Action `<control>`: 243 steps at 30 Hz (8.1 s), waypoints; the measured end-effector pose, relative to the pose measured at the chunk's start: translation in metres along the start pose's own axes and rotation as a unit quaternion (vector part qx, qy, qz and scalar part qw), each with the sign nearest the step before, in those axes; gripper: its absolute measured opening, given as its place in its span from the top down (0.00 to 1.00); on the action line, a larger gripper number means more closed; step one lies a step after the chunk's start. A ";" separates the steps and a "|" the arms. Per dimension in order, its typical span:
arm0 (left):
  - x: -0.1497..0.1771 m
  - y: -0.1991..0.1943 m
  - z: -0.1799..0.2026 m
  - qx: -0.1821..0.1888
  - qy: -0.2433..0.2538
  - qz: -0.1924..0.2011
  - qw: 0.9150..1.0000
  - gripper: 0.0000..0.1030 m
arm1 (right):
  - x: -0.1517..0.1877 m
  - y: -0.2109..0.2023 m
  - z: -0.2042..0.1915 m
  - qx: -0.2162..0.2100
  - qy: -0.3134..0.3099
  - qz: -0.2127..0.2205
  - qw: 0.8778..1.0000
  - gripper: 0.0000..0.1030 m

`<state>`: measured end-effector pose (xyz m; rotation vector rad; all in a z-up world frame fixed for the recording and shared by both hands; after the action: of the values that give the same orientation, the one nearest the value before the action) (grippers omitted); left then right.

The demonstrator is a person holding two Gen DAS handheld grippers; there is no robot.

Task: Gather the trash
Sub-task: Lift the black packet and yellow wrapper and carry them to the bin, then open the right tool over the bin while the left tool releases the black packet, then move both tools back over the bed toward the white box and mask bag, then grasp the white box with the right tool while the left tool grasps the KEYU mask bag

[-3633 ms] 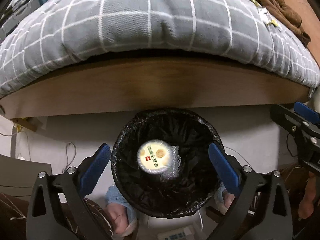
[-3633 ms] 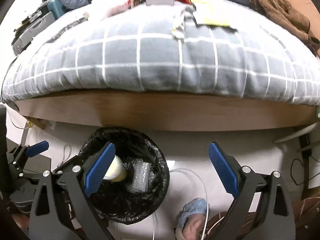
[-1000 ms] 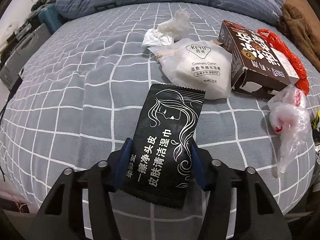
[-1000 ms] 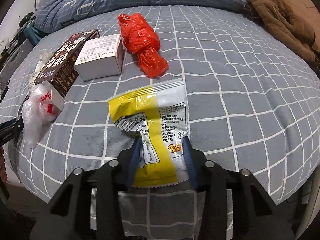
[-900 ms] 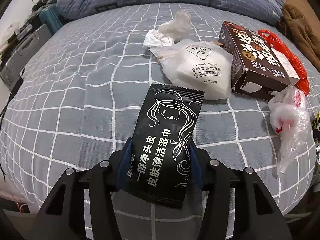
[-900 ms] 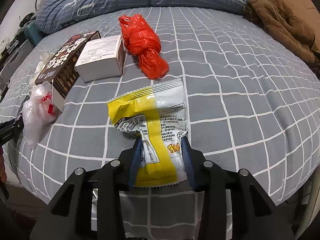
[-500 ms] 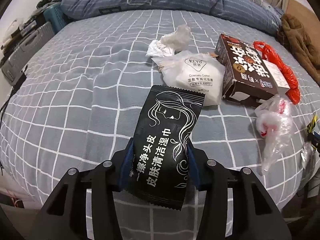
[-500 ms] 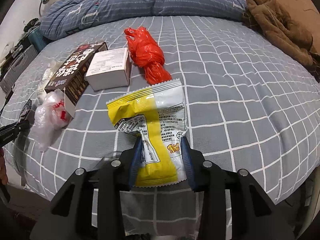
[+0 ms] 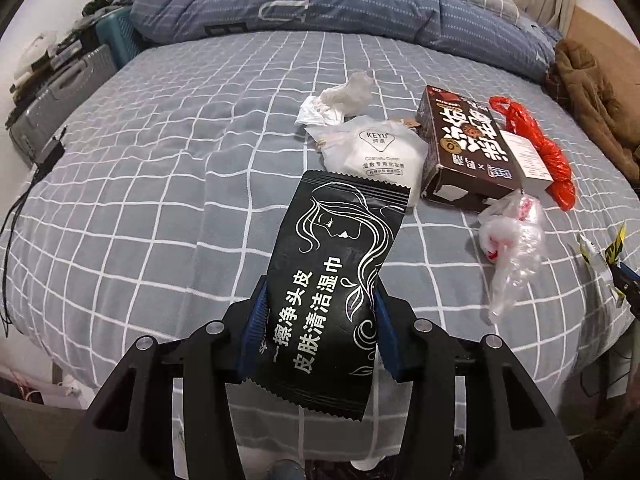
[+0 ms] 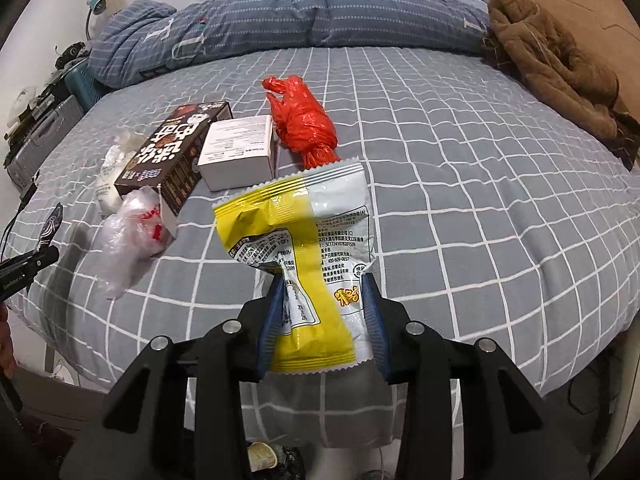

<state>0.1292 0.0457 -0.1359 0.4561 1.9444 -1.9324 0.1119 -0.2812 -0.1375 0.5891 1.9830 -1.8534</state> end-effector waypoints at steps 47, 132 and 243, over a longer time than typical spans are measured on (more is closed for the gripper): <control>0.106 -0.089 0.029 0.031 -0.005 0.012 0.999 0.55 | 0.086 -0.093 -0.075 -0.042 -0.025 0.019 0.999 0.64; 0.258 0.050 0.055 0.067 0.000 -0.130 0.989 0.55 | 0.241 0.029 -0.075 -0.011 -0.046 -0.124 0.991 0.09; -0.101 0.104 0.045 0.095 0.016 0.000 0.995 0.42 | -0.103 0.114 -0.085 -0.049 -0.046 -0.007 0.998 0.34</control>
<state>0.2682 0.0043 -0.1798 0.5419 1.7867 -2.1338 0.2613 -0.1959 -0.1737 0.4556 2.0085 -1.7468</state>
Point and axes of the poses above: each gripper's, at about its wrist camera, not at the fingertips, and y roughly the way its jaws point, z to its right, x to its underside, the point moved 8 cm from there along y, roughly the way its jaws point, and after that the axes turned 5 degrees about -z, right-handed, at the moved point
